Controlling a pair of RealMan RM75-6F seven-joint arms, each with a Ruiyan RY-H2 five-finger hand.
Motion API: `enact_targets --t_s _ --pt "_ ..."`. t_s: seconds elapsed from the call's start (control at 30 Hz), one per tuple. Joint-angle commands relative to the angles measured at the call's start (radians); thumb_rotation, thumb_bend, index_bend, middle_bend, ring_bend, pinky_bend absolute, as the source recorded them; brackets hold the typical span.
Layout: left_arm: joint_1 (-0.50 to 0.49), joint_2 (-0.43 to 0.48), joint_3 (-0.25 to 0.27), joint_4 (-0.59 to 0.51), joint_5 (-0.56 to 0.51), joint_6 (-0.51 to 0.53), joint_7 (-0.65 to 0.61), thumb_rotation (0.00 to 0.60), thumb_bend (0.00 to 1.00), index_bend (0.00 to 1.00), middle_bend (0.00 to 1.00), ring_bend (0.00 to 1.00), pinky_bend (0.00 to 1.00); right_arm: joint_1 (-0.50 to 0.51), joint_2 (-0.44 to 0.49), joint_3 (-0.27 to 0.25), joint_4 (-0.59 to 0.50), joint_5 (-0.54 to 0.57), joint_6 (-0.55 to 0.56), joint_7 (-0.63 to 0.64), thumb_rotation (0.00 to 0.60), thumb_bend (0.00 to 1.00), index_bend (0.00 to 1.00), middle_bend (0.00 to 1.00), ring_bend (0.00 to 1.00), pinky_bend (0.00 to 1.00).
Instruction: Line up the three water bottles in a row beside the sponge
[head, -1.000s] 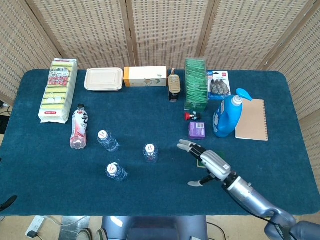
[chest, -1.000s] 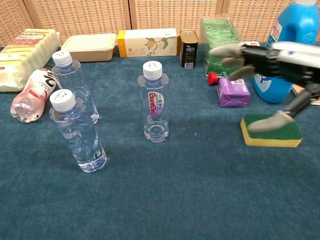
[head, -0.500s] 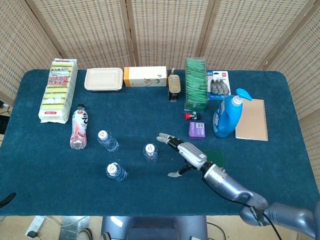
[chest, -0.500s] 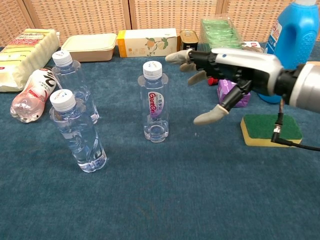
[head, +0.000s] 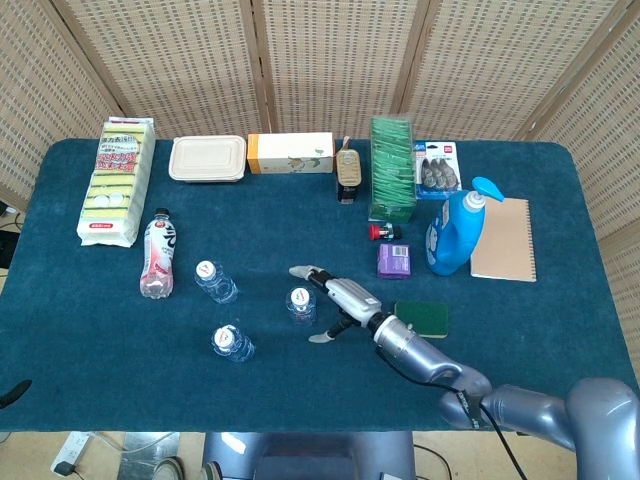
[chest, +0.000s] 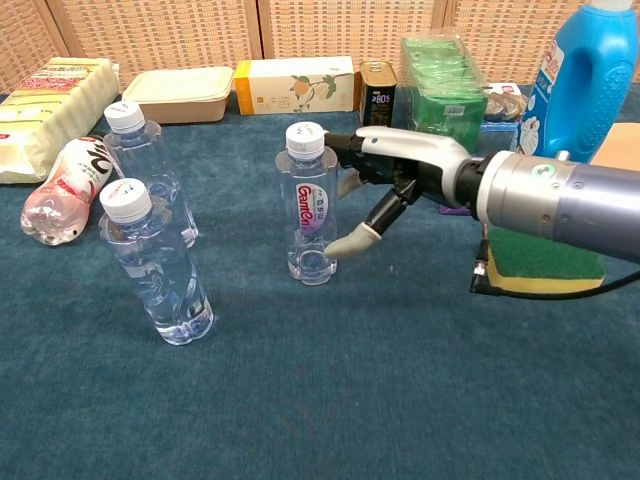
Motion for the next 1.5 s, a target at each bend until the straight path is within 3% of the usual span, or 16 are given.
enact_targets --t_s 0.03,0.17,0.27,0.53,0.77,1.5 --pt "-0.001 0.001 -0.001 -0.004 -0.003 -0.003 0.002 0.600 0.13 0.00 0.00 0.00 0.05 -0.003 -0.061 0.018 0.067 0.039 0.027 0.031 0.600 0.02 0.14 0.24 0.22 0.36" --pt "-0.002 0.002 -0.001 -0.009 -0.004 -0.007 0.008 0.600 0.13 0.00 0.00 0.00 0.05 -0.017 -0.085 0.006 0.097 0.035 0.062 0.064 0.600 0.12 0.43 0.50 0.47 0.61" --pt "-0.002 0.002 0.002 -0.011 0.003 -0.008 0.011 0.600 0.13 0.00 0.00 0.00 0.05 -0.036 -0.087 -0.008 0.099 0.019 0.107 0.083 0.600 0.18 0.50 0.57 0.54 0.68" --pt "0.004 0.003 0.005 -0.002 0.016 0.007 -0.006 0.600 0.13 0.00 0.00 0.00 0.05 -0.068 -0.029 -0.021 0.050 0.008 0.171 0.051 0.600 0.24 0.52 0.59 0.55 0.69" --pt "0.009 0.003 0.010 0.010 0.031 0.024 -0.021 0.600 0.13 0.00 0.00 0.00 0.05 -0.111 0.081 -0.040 -0.028 0.005 0.215 -0.004 0.600 0.26 0.52 0.59 0.55 0.69" --pt "0.017 0.005 0.014 0.016 0.044 0.043 -0.032 0.600 0.13 0.00 0.00 0.00 0.05 -0.154 0.212 -0.111 -0.044 -0.010 0.195 -0.008 0.600 0.27 0.52 0.58 0.53 0.67"
